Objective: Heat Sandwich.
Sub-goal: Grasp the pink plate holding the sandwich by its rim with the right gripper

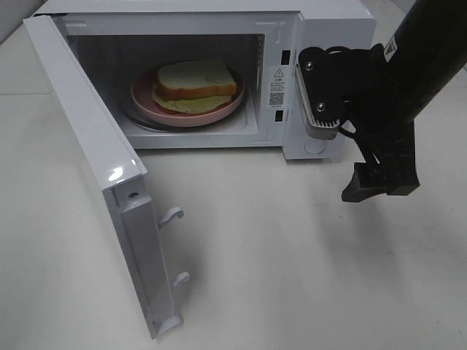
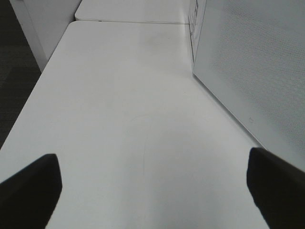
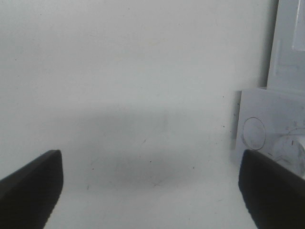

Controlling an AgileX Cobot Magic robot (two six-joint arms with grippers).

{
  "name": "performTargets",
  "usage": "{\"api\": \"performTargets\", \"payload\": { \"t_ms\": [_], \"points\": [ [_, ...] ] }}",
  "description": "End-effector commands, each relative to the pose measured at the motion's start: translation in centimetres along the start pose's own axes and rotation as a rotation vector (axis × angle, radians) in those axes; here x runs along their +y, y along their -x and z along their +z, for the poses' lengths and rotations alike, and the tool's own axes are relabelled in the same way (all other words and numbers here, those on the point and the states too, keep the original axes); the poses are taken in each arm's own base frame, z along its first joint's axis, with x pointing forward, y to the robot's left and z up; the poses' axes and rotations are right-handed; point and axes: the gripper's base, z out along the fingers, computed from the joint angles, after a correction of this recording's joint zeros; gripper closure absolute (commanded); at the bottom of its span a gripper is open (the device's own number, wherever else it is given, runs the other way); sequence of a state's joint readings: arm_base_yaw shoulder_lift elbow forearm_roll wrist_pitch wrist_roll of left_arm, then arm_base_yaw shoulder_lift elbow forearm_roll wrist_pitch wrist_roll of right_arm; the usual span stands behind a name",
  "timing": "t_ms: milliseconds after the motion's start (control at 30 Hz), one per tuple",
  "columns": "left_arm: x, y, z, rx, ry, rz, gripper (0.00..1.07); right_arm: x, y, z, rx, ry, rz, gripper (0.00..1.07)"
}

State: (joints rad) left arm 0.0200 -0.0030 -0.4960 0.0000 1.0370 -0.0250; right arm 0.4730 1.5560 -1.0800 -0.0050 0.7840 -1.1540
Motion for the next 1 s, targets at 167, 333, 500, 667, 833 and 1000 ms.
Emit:
{"api": "performTargets", "payload": {
  "t_ms": [167, 333, 500, 667, 833, 1000],
  "points": [
    [-0.1, -0.1, -0.3, -0.029, -0.008, -0.01, 0.05, 0.2, 1.6, -0.4, 0.039, -0.076, -0.145, 0.12],
    [-0.1, -0.1, -0.3, -0.029, -0.008, -0.01, 0.05, -0.1, 2.9, -0.5, 0.028, -0.097, -0.183, 0.13],
    [-0.1, -0.1, -0.3, -0.029, -0.008, -0.01, 0.05, -1.4, 4.4, 0.0, 0.032, -0.117, -0.225, 0.14],
    [-0.1, -0.1, -0.3, -0.029, -0.008, -0.01, 0.05, -2.8, 6.2, 1.5, 0.029, -0.125, -0.255, 0.15],
    [-0.1, -0.1, -0.3, -0.029, -0.008, -0.01, 0.05, -4.2, 7.1, 2.7, 0.024, -0.132, -0.256, 0.15],
    [-0.1, -0.1, -0.3, -0.029, -0.008, -0.01, 0.05, -5.7, 8.2, 3.4, -0.003, -0.18, -0.256, 0.15]
  ]
}}
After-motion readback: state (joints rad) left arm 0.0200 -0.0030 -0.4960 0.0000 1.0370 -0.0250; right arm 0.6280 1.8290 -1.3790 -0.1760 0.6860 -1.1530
